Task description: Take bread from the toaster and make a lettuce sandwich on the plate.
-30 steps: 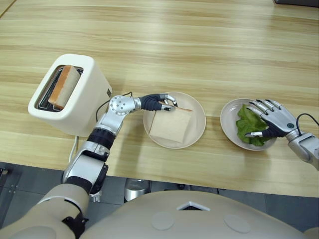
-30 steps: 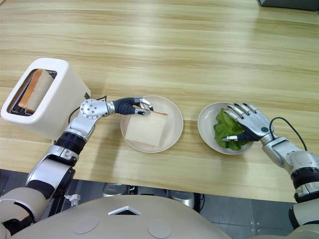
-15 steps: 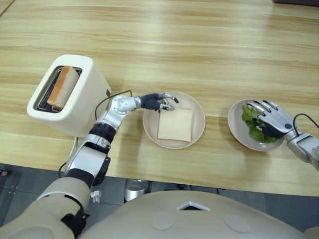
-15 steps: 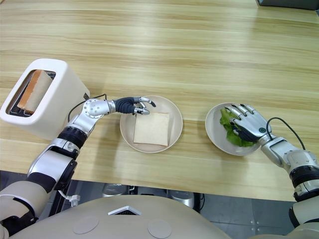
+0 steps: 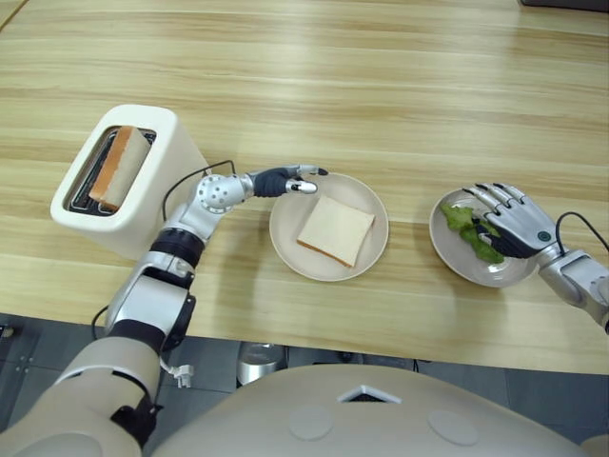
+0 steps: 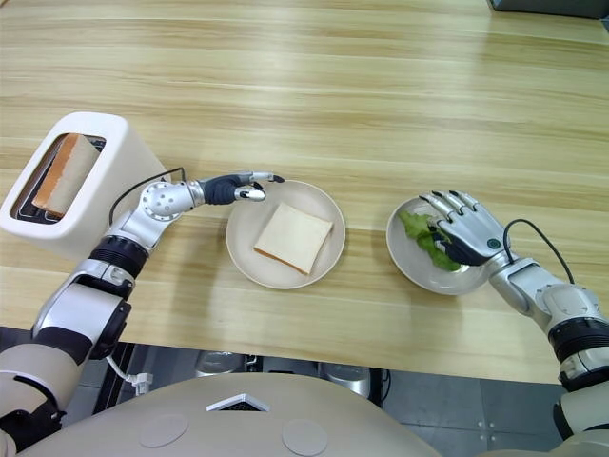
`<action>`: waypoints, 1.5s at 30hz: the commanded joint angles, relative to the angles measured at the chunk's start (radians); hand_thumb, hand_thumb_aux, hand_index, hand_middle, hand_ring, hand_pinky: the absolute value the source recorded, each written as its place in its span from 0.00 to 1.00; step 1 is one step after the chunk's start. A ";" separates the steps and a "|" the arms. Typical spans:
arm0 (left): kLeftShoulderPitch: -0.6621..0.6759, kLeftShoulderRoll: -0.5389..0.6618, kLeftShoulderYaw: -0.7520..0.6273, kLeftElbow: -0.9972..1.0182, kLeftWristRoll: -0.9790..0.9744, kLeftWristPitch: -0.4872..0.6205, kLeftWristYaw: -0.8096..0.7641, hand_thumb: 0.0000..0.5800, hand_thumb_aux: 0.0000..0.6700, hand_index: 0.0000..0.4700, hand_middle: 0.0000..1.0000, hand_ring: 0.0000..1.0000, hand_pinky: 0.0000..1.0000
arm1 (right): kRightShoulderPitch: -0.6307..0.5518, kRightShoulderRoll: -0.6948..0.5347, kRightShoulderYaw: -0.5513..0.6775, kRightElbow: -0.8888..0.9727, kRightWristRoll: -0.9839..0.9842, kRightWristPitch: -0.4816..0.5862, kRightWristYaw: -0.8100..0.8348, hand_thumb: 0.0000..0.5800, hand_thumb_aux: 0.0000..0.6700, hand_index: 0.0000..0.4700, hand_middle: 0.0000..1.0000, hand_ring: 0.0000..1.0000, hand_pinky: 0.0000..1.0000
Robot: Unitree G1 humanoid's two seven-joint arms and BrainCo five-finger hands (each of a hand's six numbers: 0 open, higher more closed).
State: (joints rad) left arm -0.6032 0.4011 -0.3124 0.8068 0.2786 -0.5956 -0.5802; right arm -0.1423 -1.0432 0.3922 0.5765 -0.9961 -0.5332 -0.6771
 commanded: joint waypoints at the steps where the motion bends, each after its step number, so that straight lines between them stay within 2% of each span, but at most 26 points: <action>1: 0.006 0.037 0.036 -0.070 -0.016 0.011 0.013 0.00 0.00 0.00 0.00 0.00 0.00 | 0.022 -0.024 -0.054 -0.118 0.050 -0.014 0.056 1.00 1.00 0.98 0.00 0.00 0.00; 10: 0.062 0.071 0.073 -0.215 -0.036 0.050 0.019 0.00 0.00 0.00 0.00 0.00 0.00 | 0.035 0.009 -0.102 -0.314 0.072 -0.016 0.158 1.00 1.00 0.98 0.00 0.00 0.00; 19: 0.164 0.120 0.137 -0.470 -0.065 0.149 0.033 0.00 0.00 0.00 0.00 0.00 0.00 | -0.076 0.156 -0.074 -0.395 0.098 -0.081 0.266 1.00 1.00 0.98 0.00 0.00 0.00; 24: 0.227 0.145 0.197 -0.586 -0.056 0.230 0.074 0.00 0.00 0.00 0.00 0.00 0.00 | -0.160 0.281 -0.004 -0.342 0.064 -0.126 0.301 1.00 1.00 0.98 0.00 0.00 0.00; 32: 0.300 0.181 0.312 -0.764 -0.078 0.366 0.130 0.00 0.00 0.00 0.00 0.00 0.00 | -0.257 0.414 0.144 -0.192 -0.033 -0.183 0.316 1.00 1.00 0.98 0.00 0.00 0.00; 38: 0.352 0.202 0.379 -0.846 -0.098 0.414 0.142 0.00 0.00 0.00 0.00 0.00 0.00 | -0.305 0.461 0.230 -0.117 -0.072 -0.211 0.354 1.00 1.00 0.98 0.00 0.00 0.00; 45: 0.413 0.226 0.416 -0.890 -0.083 0.431 0.166 0.00 0.00 0.00 0.00 0.00 0.00 | -0.327 0.487 0.255 -0.076 -0.073 -0.211 0.337 1.00 1.00 0.98 0.00 0.00 0.00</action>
State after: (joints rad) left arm -0.2097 0.6141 0.0936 -0.0637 0.1857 -0.1772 -0.4217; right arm -0.4610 -0.5641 0.6322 0.4865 -1.0600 -0.7436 -0.3401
